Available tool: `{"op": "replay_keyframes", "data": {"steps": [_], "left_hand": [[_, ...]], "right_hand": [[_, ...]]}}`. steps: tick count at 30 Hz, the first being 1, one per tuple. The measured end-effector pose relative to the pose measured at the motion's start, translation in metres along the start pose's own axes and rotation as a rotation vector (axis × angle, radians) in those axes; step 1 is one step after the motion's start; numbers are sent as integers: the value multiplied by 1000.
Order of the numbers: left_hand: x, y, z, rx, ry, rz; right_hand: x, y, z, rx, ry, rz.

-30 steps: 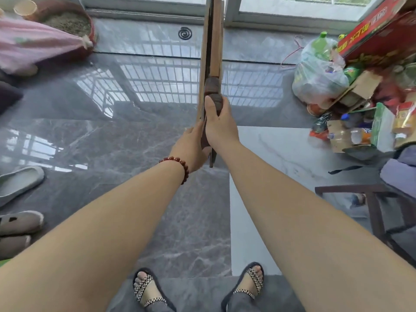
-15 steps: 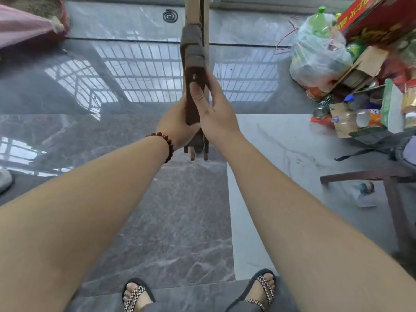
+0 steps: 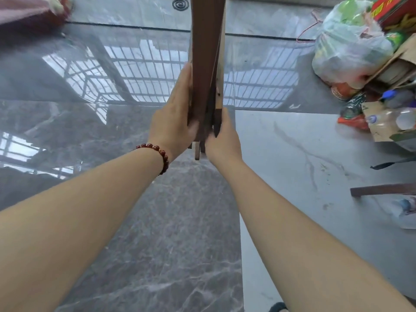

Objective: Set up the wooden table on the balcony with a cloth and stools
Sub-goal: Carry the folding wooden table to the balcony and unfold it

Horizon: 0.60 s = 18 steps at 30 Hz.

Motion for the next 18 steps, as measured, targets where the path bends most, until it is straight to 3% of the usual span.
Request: {"op": "replay_keyframes", "data": {"steps": [7, 18], "left_hand": [[46, 49, -9, -192, -115, -147], [83, 85, -21, -67, -255, -121]], "right_hand": [[10, -25, 22, -117, -144, 113], [49, -71, 51, -280, -317, 111]]}}
Point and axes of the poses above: each hand's wrist, its own z-axis towards the middle knuckle, its own x-axis out of the palm, y = z × x, the point moved 2 cm from there along z, towards the middle knuckle, and after that the axes turned 15 degrees about -z, right-handed, at the moved point
